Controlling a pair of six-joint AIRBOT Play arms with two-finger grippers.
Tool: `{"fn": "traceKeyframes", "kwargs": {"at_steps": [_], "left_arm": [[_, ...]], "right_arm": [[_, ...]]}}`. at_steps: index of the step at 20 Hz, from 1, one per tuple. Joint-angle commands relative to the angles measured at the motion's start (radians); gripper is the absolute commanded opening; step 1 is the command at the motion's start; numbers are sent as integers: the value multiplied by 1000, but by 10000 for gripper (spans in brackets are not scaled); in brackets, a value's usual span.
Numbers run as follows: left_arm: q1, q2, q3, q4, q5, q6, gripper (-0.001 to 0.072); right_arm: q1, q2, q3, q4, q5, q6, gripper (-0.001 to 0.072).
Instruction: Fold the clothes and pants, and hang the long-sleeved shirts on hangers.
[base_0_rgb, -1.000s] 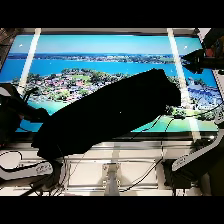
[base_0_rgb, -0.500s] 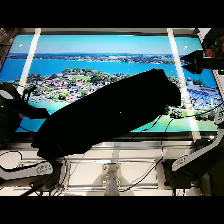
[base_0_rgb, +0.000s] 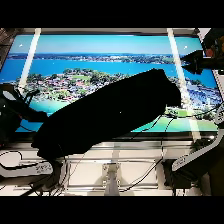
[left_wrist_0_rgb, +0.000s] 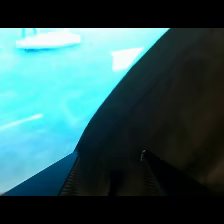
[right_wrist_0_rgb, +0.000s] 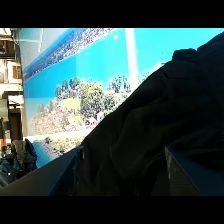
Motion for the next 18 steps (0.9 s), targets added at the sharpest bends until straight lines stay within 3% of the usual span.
{"fn": "traceKeyframes", "kwargs": {"at_steps": [1,4,5,6,7,11,16,18], "left_arm": [[-6,-6,0,13,-39,0,386],[-25,-7,0,-6,-39,1,318],[-34,-7,0,-20,-39,1,210],[-43,-7,0,-44,-38,1,51],[-55,-6,0,-76,-28,1,11],[-143,-4,24,-134,60,-16,7],[-326,-6,230,-81,443,-313,6],[-393,-27,328,55,576,-451,5]], "right_arm": [[1,0,0,0,0,-1,583],[2,0,0,-43,-29,-2,583],[6,0,0,-89,-47,-2,584],[12,-1,-1,-138,-80,-1,584],[21,-2,-1,-192,-119,-1,583],[77,-44,0,-292,-229,11,583],[125,-111,0,-375,-277,22,582],[119,-114,8,-376,-237,24,582]]}}
